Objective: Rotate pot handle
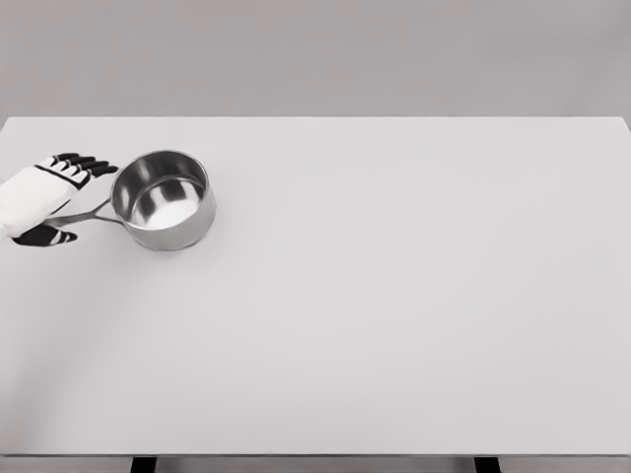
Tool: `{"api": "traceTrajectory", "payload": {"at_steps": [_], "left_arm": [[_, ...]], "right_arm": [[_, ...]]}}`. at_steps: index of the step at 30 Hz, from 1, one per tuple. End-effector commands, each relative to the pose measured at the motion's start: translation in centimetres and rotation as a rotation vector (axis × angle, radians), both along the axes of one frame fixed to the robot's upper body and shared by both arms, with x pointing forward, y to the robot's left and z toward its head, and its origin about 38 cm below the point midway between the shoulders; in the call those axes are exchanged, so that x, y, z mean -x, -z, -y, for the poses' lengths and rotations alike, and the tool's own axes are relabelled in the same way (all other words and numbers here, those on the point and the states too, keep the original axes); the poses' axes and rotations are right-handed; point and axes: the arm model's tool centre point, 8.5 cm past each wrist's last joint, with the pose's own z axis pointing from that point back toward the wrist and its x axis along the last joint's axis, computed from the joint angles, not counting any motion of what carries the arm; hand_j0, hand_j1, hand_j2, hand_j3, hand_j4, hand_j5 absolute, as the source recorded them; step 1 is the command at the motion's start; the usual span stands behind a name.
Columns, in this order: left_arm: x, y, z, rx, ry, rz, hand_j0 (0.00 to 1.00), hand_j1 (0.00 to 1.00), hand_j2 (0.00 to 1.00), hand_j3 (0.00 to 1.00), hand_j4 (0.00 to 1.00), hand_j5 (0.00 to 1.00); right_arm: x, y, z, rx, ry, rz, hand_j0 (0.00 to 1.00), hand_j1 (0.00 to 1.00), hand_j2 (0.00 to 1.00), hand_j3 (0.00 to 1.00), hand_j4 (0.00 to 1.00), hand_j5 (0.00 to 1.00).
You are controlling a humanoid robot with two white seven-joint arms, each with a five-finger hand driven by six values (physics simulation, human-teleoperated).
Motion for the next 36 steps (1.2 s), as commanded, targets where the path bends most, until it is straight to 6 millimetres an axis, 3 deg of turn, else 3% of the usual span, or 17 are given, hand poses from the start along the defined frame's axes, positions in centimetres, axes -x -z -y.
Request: {"api": "traceTrajectory", "payload": {"at_steps": [1,36], "left_arm": [[-0.1,0.1,-0.4,0.007,-0.011,-0.005,1.00,1.00,1.00,1.00,1.00,1.00],[-1.9,-0.9,-2.3,0.016,-0.073,0.007,1.00,1.00,1.00,1.00,1.00,1.00]], "right_arm": [[0.0,0.0,0.0,0.000,0.000,0.000,1.00,1.00,1.00,1.00,1.00,1.00],[0.0,0.0,0.0,0.000,0.000,0.000,1.00,1.00,1.00,1.00,1.00,1.00]]}}
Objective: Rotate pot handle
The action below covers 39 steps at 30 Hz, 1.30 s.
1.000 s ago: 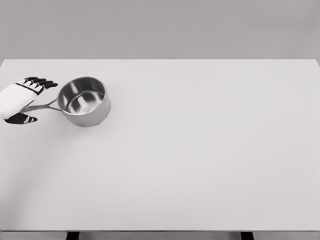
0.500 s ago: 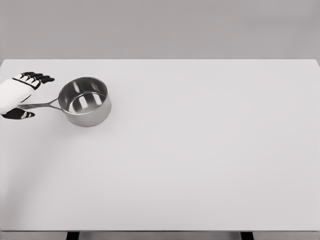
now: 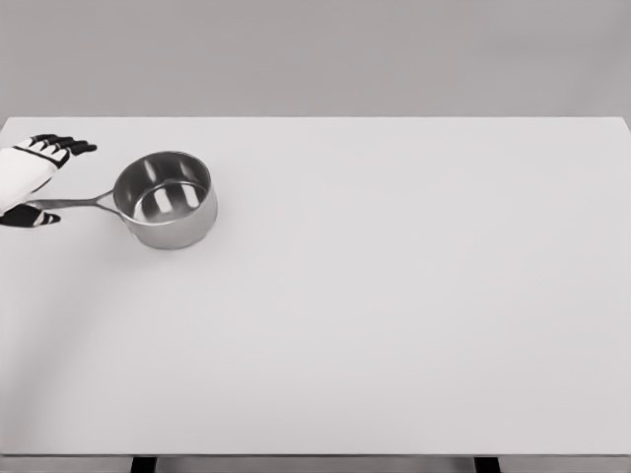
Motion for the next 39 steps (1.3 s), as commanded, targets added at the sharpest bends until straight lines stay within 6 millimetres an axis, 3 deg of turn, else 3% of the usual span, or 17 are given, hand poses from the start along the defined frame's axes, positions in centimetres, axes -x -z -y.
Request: {"api": "traceTrajectory", "payload": {"at_steps": [1,39], "left_arm": [[0.0,0.3,-0.3,0.009,-0.010,-0.009,1.00,1.00,1.00,1.00,1.00,1.00],[-1.7,-0.5,-2.1,0.036,-0.071,-0.007,1.00,1.00,1.00,1.00,1.00,1.00]], "right_arm": [[0.0,0.0,0.0,0.000,0.000,0.000,1.00,1.00,1.00,1.00,1.00,1.00],[0.0,0.0,0.0,0.000,0.000,0.001,1.00,1.00,1.00,1.00,1.00,1.00]]}}
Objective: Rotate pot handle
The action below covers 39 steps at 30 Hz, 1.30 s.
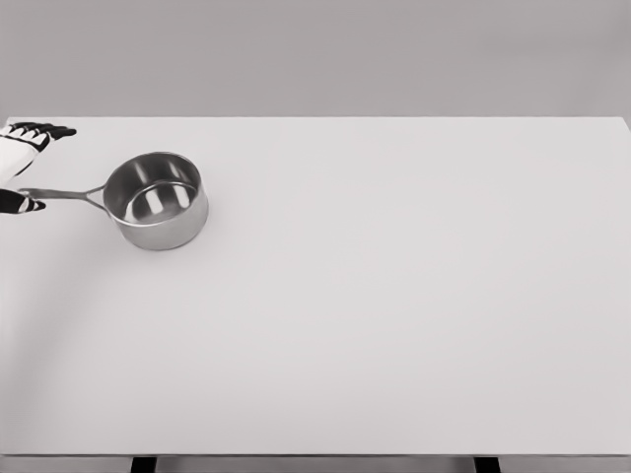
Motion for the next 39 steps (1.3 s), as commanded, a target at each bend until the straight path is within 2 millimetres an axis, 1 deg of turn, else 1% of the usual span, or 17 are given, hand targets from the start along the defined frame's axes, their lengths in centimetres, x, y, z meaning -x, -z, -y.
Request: {"api": "traceTrajectory", "payload": {"at_steps": [1,9,11,13,16,19,22,23,24,25,26,27,28,32,34,36,39], "left_arm": [[0.0,0.1,0.1,0.005,0.003,-0.003,1.00,1.00,1.00,1.00,1.00,1.00],[0.3,0.8,0.2,0.010,0.008,-0.018,1.00,1.00,1.00,1.00,1.00,1.00],[0.3,-0.1,0.8,0.018,0.025,0.008,1.00,1.00,1.00,1.00,1.00,1.00],[0.5,-1.6,1.7,0.062,0.062,0.053,1.00,1.00,1.00,1.00,1.00,1.00],[2.0,-3.1,3.1,0.118,0.125,0.101,1.00,1.00,1.00,1.00,1.00,1.00],[3.9,-5.0,3.3,0.146,0.147,0.171,1.00,1.00,1.00,1.00,1.00,1.00],[7.0,-7.3,3.9,0.177,0.181,0.256,1.00,1.00,1.00,1.00,1.00,1.00],[7.5,-7.4,4.2,0.184,0.192,0.261,1.00,1.00,1.00,1.00,1.00,1.00],[8.9,-7.6,5.3,0.210,0.232,0.268,1.00,1.00,1.00,1.00,1.00,1.00],[9.5,-7.3,5.9,0.211,0.247,0.260,1.00,1.00,1.00,1.00,1.00,1.00],[10.9,-7.1,7.1,0.205,0.282,0.252,1.00,1.00,1.00,1.00,1.00,1.00],[11.5,-6.4,7.2,0.207,0.282,0.232,1.00,1.00,1.00,1.00,1.00,1.00],[12.0,-5.0,7.3,0.210,0.281,0.188,1.00,1.00,1.00,1.00,1.00,1.00],[12.5,-3.8,7.5,0.216,0.279,0.152,1.00,1.00,1.00,1.00,1.00,1.00],[12.7,-2.2,8.7,0.260,0.288,0.128,1.00,1.00,1.00,1.00,1.00,1.00],[12.6,-1.5,9.6,0.302,0.283,0.121,1.00,1.00,1.00,1.00,1.00,1.00],[12.4,-1.5,9.9,0.298,0.293,0.109,1.00,1.00,1.00,1.00,1.00,1.00]], "right_arm": [[0.0,0.0,0.0,0.000,0.000,0.000,1.00,1.00,1.00,1.00,1.00,1.00],[0.0,0.0,0.0,0.000,0.000,0.000,1.00,1.00,1.00,1.00,1.00,1.00],[0.0,0.0,0.0,0.000,0.000,0.000,1.00,1.00,1.00,1.00,1.00,1.00],[0.0,0.0,0.0,0.000,0.000,0.001,1.00,1.00,1.00,1.00,1.00,1.00],[0.0,0.0,0.0,0.000,0.000,0.000,1.00,1.00,1.00,1.00,1.00,1.00],[0.0,0.0,0.0,0.000,0.000,0.000,1.00,1.00,1.00,1.00,1.00,1.00],[0.0,0.0,0.0,0.000,0.000,0.000,1.00,1.00,1.00,1.00,1.00,1.00],[0.0,0.0,0.0,0.000,0.000,0.000,1.00,1.00,1.00,1.00,1.00,1.00],[0.0,0.0,0.0,0.000,0.000,0.000,1.00,1.00,1.00,1.00,1.00,1.00],[0.0,0.0,0.0,0.000,0.000,0.000,1.00,1.00,1.00,1.00,1.00,1.00],[0.0,0.0,0.0,0.000,0.000,0.000,1.00,1.00,1.00,1.00,1.00,1.00],[0.0,0.0,0.0,0.000,0.000,0.001,1.00,1.00,1.00,1.00,1.00,1.00],[0.0,0.0,0.0,0.000,0.000,0.000,1.00,1.00,1.00,1.00,1.00,1.00],[0.0,0.0,0.0,0.000,0.000,0.000,1.00,1.00,1.00,1.00,1.00,1.00],[0.0,0.0,0.0,0.000,0.000,0.001,1.00,1.00,1.00,1.00,1.00,1.00],[0.0,0.0,0.0,0.000,0.000,0.000,1.00,1.00,1.00,1.00,1.00,1.00],[0.0,0.0,0.0,0.000,0.000,0.000,1.00,1.00,1.00,1.00,1.00,1.00]]}}
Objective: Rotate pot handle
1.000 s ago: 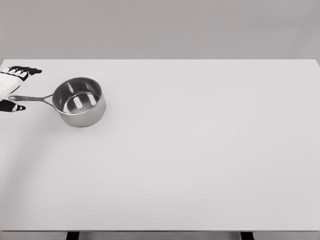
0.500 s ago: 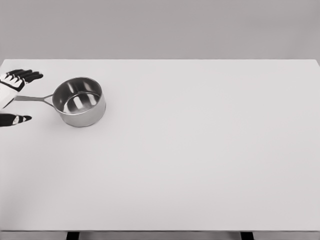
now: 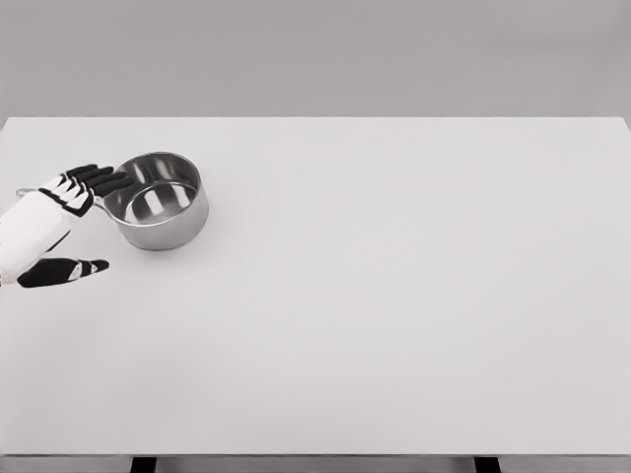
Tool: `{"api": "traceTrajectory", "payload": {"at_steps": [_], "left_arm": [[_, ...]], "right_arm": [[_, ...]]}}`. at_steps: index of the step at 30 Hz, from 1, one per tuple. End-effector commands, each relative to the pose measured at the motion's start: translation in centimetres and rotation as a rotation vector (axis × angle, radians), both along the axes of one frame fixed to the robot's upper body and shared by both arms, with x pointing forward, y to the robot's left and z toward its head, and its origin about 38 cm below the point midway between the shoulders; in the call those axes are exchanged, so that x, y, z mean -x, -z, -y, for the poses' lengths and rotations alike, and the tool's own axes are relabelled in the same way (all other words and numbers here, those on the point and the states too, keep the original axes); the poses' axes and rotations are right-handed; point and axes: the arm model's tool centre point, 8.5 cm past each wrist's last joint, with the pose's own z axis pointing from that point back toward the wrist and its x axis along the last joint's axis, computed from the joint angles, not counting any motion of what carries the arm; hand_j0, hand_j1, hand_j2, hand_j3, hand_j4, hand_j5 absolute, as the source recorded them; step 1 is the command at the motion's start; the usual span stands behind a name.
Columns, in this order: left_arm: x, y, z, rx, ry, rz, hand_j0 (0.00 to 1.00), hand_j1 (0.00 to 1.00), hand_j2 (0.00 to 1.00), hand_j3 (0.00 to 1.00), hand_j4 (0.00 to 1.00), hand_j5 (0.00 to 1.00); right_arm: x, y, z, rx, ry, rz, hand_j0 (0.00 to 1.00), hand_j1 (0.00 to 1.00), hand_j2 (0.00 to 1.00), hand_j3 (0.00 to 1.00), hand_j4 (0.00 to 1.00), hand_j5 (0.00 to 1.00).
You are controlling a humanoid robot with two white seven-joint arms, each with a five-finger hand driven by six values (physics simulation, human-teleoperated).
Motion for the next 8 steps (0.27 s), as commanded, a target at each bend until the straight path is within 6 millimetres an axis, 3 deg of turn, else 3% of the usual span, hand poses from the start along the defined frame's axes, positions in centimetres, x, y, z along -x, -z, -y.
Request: {"api": "traceTrajectory", "payload": {"at_steps": [1,8], "left_arm": [[0.06,0.42,0.45,0.017,0.007,-0.015,1.00,1.00,1.00,1.00,1.00,1.00],[0.14,0.82,0.82,0.045,0.003,-0.016,1.00,1.00,1.00,1.00,1.00,1.00]], "right_arm": [[-0.01,0.00,0.00,0.000,0.000,0.001,1.00,1.00,1.00,1.00,1.00,1.00],[0.00,0.00,0.00,0.000,0.000,0.000,1.00,1.00,1.00,1.00,1.00,1.00]]}}
